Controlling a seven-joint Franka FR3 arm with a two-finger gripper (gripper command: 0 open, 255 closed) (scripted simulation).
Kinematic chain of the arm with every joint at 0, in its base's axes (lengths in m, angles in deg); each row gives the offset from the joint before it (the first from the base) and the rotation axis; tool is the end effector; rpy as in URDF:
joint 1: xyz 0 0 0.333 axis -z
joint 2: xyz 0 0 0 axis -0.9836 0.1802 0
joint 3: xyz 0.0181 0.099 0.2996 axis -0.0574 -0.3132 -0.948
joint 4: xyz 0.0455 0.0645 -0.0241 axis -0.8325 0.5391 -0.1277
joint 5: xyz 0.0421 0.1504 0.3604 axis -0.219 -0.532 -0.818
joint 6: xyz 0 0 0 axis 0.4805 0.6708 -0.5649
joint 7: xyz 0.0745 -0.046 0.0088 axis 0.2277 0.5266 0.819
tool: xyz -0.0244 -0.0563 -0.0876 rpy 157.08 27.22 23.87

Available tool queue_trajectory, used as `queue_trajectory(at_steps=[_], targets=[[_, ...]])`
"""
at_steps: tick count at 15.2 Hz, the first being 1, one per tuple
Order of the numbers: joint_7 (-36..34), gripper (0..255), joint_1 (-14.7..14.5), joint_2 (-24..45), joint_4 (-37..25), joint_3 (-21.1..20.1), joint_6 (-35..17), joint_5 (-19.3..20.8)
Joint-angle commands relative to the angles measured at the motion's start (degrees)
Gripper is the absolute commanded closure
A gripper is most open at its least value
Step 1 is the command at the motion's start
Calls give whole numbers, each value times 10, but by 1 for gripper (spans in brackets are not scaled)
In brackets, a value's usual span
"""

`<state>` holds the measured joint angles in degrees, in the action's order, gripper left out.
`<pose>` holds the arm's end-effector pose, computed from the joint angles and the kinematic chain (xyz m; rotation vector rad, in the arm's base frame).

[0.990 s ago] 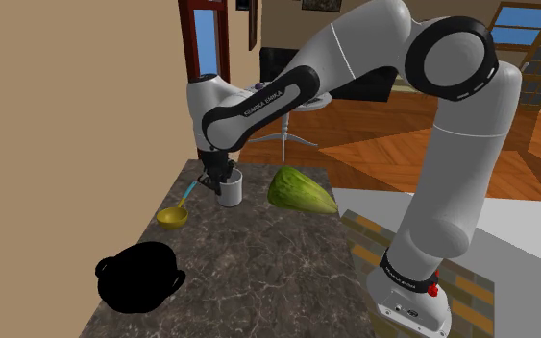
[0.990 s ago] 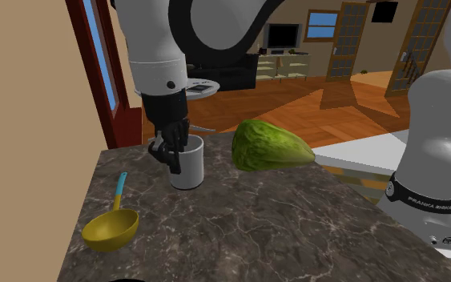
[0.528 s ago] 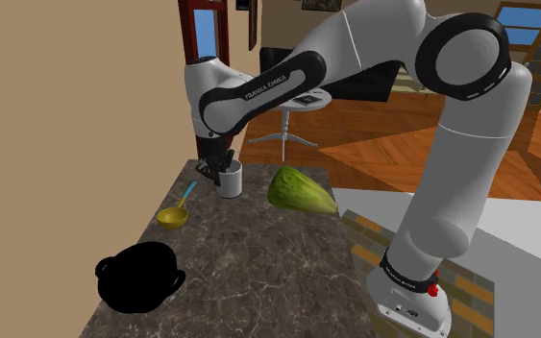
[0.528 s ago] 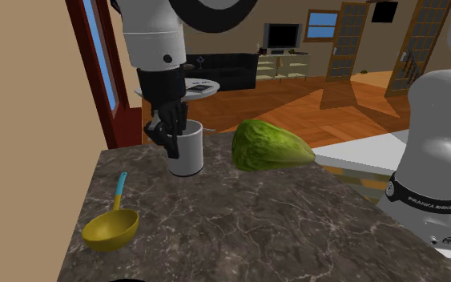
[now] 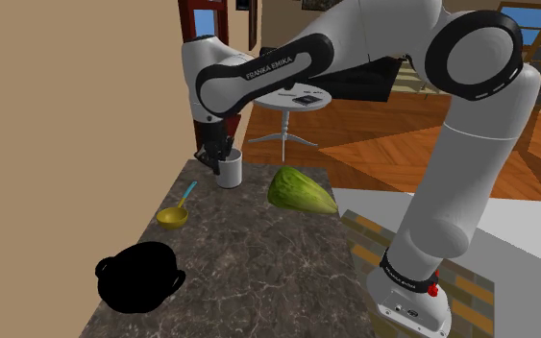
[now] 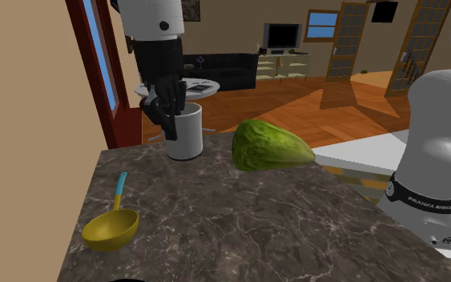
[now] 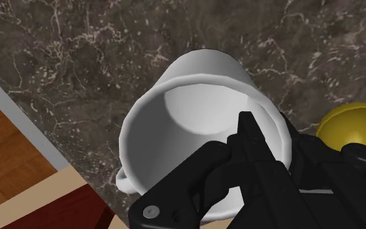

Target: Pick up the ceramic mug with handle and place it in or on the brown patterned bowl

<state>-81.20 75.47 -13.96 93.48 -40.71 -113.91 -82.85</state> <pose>0.5380 0.1993 0.4430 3.0716 0.1359 -0.0165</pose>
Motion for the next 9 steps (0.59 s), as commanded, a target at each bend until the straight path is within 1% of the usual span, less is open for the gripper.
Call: queue_trajectory(at_steps=[1,9], targets=[[2,255,0,-4,-10,0,14,-2],[9,255,1,-16,-58,0,73,-7]])
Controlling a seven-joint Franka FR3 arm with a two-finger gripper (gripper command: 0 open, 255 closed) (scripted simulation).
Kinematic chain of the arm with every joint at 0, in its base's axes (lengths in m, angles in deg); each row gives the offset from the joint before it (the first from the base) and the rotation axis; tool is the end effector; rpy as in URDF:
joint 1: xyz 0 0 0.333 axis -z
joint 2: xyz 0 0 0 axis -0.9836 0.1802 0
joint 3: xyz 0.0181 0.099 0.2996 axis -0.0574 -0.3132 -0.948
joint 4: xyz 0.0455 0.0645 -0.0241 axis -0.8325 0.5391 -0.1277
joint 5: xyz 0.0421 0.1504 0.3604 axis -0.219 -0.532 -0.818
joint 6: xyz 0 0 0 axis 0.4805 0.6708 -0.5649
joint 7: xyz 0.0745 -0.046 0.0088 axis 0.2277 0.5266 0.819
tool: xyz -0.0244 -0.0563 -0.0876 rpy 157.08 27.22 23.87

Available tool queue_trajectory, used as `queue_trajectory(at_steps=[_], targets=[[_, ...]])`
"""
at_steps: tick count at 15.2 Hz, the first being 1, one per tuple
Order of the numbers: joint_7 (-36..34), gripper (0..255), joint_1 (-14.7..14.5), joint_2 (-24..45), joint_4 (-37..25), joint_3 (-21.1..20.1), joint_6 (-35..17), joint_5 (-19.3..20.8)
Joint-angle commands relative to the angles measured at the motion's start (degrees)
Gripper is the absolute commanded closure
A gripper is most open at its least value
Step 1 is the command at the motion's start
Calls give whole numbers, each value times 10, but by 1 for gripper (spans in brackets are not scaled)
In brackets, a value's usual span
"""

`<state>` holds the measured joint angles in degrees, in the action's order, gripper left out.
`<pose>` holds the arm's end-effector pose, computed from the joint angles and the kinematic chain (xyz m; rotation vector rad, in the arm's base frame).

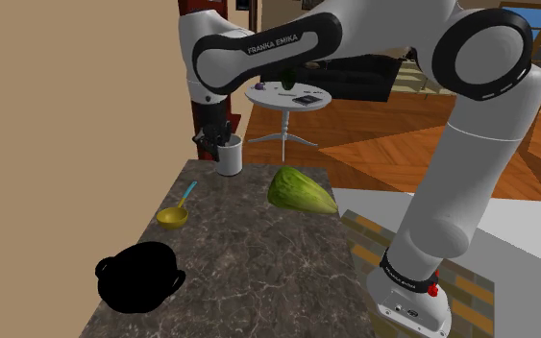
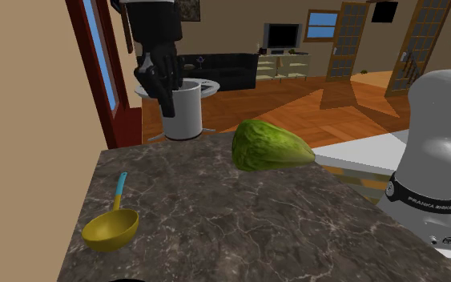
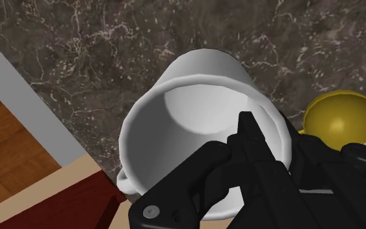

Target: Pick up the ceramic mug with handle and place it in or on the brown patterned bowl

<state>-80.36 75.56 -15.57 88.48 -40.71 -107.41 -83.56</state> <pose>0.5376 0.1984 0.4900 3.0717 0.1359 -0.0166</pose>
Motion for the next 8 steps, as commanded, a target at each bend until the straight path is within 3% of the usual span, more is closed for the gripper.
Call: queue_trajectory(at_steps=[1,5,8], targets=[[1,255,0,-1,-15,0,16,-1],[3,255,0,-3,-39,0,42,-2],[-38,255,-22,8,-57,-20,52,1]])
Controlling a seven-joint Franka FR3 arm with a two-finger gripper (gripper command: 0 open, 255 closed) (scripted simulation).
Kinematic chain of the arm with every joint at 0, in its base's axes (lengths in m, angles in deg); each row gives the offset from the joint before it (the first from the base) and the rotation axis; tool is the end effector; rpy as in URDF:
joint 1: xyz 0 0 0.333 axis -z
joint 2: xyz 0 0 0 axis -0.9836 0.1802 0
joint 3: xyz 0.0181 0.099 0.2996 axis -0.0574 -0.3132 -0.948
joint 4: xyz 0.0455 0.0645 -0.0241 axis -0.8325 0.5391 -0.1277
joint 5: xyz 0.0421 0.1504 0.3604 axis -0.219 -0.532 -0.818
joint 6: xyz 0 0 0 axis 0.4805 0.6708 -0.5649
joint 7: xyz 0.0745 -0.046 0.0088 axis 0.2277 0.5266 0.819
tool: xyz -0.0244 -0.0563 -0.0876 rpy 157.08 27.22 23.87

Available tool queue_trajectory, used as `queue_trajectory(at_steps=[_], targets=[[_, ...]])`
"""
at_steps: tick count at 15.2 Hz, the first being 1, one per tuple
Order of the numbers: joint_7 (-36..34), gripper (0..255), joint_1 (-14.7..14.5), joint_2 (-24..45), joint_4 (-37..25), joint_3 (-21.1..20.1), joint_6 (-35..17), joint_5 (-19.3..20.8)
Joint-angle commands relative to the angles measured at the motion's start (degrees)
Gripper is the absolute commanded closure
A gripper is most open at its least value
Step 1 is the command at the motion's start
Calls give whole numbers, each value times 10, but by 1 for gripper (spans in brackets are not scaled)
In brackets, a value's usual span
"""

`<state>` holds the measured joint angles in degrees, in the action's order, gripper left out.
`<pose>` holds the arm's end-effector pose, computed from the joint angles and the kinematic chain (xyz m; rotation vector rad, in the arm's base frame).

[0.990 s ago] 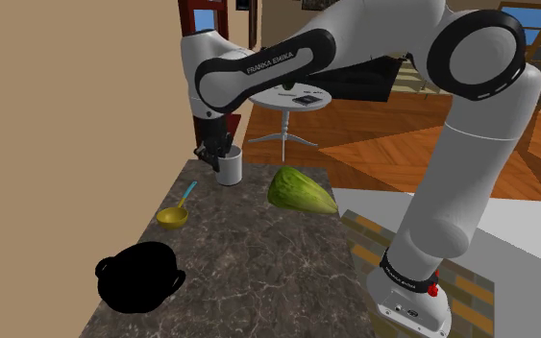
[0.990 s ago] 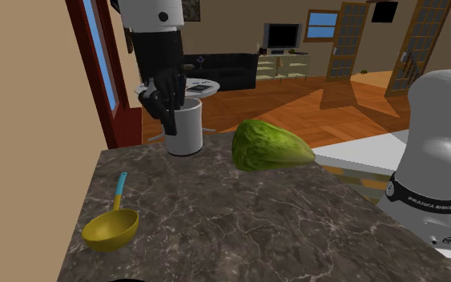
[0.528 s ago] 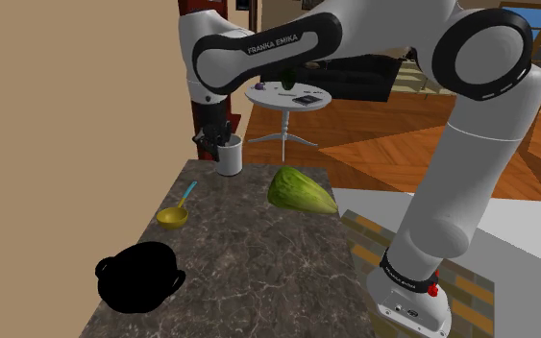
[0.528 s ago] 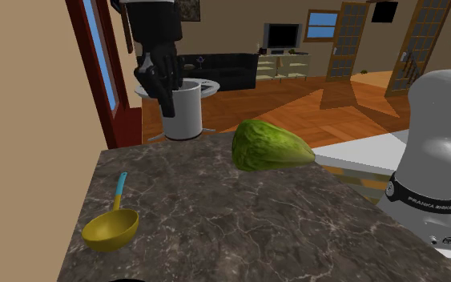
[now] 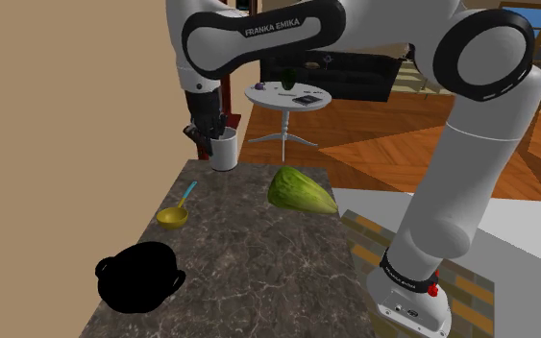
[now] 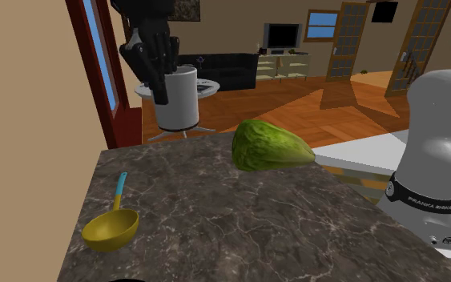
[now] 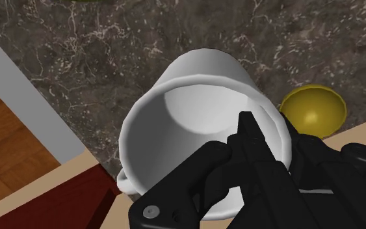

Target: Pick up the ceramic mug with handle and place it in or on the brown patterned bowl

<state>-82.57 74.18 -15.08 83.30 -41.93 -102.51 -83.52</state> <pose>0.5330 0.2225 0.5213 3.0714 0.1367 -0.0172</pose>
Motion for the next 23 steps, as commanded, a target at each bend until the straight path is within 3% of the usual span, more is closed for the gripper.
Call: queue_trajectory(at_steps=[1,13,19,22,23], targets=[[-30,255,-16,9,-12,-14,6,3],[-198,255,-125,119,-164,-78,69,47],[-274,255,-206,214,-302,-94,125,88],[-308,255,-268,289,-420,-94,174,117],[-309,255,-266,285,-406,-94,164,115]])
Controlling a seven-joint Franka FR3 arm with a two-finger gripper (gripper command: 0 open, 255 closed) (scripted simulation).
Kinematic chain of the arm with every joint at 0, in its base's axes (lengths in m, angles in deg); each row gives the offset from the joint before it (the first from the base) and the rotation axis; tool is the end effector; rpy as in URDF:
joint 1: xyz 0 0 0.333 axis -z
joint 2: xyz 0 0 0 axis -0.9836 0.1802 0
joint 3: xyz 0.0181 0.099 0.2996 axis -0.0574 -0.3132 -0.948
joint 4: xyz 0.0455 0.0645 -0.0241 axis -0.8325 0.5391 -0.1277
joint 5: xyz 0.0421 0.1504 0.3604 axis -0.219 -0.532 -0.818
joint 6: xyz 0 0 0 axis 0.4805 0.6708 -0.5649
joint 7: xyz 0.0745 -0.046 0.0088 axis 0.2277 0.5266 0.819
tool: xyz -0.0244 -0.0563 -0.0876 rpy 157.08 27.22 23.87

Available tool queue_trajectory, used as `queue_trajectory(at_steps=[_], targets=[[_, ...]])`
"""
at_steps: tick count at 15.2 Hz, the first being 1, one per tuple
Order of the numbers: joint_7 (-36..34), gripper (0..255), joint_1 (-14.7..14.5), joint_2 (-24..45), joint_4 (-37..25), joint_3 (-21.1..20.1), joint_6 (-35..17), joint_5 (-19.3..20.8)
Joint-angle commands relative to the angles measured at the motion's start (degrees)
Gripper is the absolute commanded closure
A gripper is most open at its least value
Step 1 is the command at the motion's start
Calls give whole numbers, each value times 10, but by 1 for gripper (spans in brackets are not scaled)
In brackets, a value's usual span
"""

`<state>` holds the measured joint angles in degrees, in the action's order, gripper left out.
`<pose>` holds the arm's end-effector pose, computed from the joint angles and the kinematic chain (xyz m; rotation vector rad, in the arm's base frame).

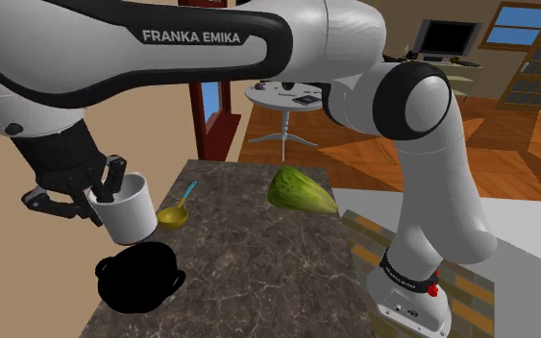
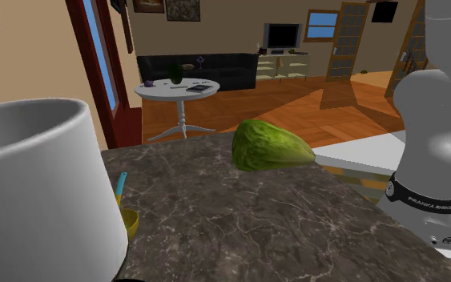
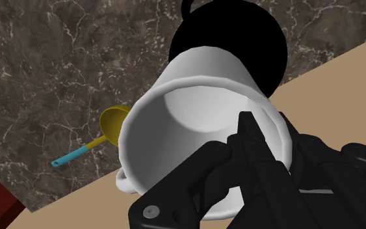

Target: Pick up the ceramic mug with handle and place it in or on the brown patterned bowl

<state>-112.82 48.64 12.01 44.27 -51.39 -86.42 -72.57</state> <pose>0.4563 0.5160 0.5412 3.0721 0.1394 -0.0173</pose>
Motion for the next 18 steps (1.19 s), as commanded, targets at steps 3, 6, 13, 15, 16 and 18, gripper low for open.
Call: queue_trajectory(at_steps=[3,6,13,15,16,18], targets=[[-9,255,-2,6,21,0,-26,2],[-11,255,5,0,54,0,-52,0],[-16,255,16,-5,118,0,-109,0],[-18,255,18,-5,133,1,-125,0],[-19,255,19,-4,140,1,-132,1],[-19,255,19,-4,145,1,-137,1]])
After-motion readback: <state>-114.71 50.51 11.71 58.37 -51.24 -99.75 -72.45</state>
